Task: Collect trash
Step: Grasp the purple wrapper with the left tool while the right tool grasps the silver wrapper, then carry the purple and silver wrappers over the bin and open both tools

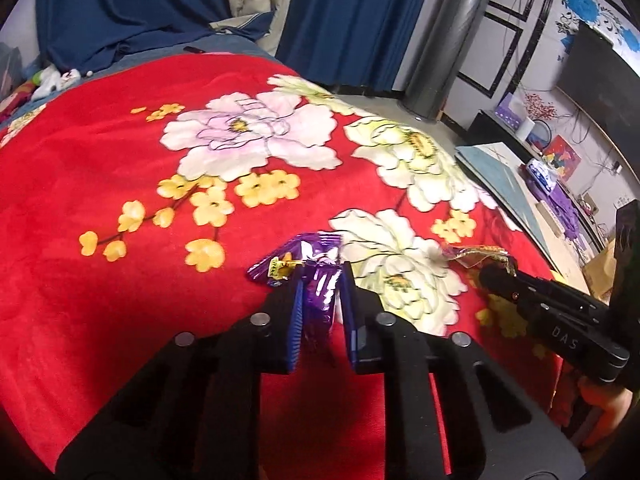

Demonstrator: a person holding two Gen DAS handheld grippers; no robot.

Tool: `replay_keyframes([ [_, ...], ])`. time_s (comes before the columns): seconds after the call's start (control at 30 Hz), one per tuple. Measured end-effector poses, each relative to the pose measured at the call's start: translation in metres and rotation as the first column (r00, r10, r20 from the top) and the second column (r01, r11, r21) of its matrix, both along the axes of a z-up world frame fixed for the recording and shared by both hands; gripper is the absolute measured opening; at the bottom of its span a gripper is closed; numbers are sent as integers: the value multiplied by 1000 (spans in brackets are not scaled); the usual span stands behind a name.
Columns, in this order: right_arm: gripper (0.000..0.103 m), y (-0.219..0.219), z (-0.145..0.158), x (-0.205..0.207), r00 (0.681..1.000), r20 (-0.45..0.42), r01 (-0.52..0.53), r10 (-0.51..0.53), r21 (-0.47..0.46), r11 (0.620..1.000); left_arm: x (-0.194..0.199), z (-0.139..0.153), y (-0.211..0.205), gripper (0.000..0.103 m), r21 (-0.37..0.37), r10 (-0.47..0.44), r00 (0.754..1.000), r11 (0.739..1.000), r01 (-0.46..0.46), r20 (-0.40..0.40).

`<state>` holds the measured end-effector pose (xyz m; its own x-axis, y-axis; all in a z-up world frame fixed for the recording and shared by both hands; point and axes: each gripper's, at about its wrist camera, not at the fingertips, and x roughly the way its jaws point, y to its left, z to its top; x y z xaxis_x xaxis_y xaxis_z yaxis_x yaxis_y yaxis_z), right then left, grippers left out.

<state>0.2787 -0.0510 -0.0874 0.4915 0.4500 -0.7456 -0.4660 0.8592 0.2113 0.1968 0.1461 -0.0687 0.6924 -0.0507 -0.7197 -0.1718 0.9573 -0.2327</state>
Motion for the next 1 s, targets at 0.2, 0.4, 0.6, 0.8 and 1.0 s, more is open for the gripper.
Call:
replay_keyframes([
  [0.2, 25, -29, 18, -10, 999, 15, 30, -31, 62, 998, 4, 16, -28, 10, -15, -54, 998, 998, 55, 36],
  [0.4, 25, -70, 33, -17, 996, 31, 83, -87, 95, 992, 12, 33, -63, 10, -28, -114, 990, 993, 117, 80],
  [0.6, 25, -119, 42, -24, 985, 41, 162, -168, 120, 979, 21, 45, -107, 10, -18, -200, 974, 979, 203, 110],
  [0.8, 25, -161, 45, -30, 967, 45, 241, -249, 137, 961, 26, 50, -146, 10, -1, -267, 956, 963, 269, 123],
  [1.0, 25, -196, 47, -38, 950, 55, 298, -309, 146, 943, 27, 51, -177, 10, 2, -321, 938, 946, 324, 127],
])
